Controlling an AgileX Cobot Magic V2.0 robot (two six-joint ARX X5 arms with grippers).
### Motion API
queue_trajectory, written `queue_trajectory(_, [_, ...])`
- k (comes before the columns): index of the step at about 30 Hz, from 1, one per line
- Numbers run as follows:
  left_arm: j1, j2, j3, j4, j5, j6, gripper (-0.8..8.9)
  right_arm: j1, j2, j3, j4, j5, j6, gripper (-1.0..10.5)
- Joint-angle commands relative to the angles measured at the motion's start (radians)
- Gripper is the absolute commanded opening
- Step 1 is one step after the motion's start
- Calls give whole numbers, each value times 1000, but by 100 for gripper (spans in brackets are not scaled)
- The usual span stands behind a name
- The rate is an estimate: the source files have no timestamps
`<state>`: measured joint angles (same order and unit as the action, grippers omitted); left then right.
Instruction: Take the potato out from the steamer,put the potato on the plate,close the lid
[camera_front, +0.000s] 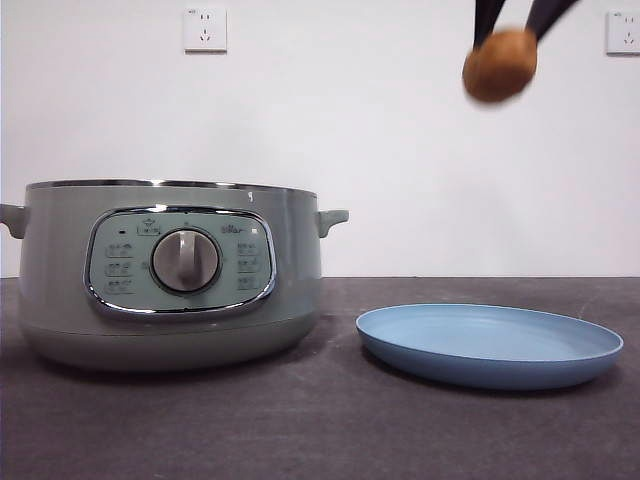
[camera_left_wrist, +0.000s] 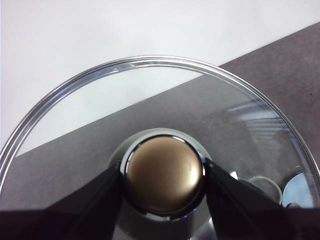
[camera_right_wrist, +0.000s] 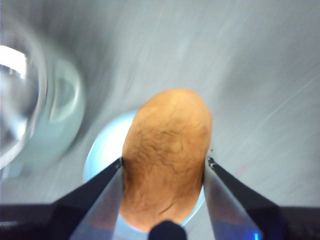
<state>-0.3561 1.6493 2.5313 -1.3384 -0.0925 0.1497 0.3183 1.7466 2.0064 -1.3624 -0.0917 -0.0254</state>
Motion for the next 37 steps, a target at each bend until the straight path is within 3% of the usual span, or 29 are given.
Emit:
queue_trajectory(1, [0,6,9,-48,24,12,-9,16,6,-152,21,-13,9,-9])
queue_trajectory(9, [0,45,9,-47,48,12,-9,64,8,-497,326,-14,29,-9])
queue_trajectory(16, [0,76,9,-47,50,12,-9,83,16,-695,514,-13,36,-11])
queue_trajectory(27, [0,83,9,-48,50,12,-9,83,40,-769,577,-14,36,13])
queue_trajectory(28, [0,83,9,-48,50,12,-9,83,39,-769,576,-14,36,54])
queue_trajectory(31, [0,83,9,-47,50,12,-9,83,39,-769,570,-13,36,388])
queue_trajectory(33, [0,83,9,-47,50,12,-9,83,35,-769,569,-12,36,528])
queue_trajectory(37, [0,83,9,-48,50,12,-9,82,6,-767,569,-13,36,540])
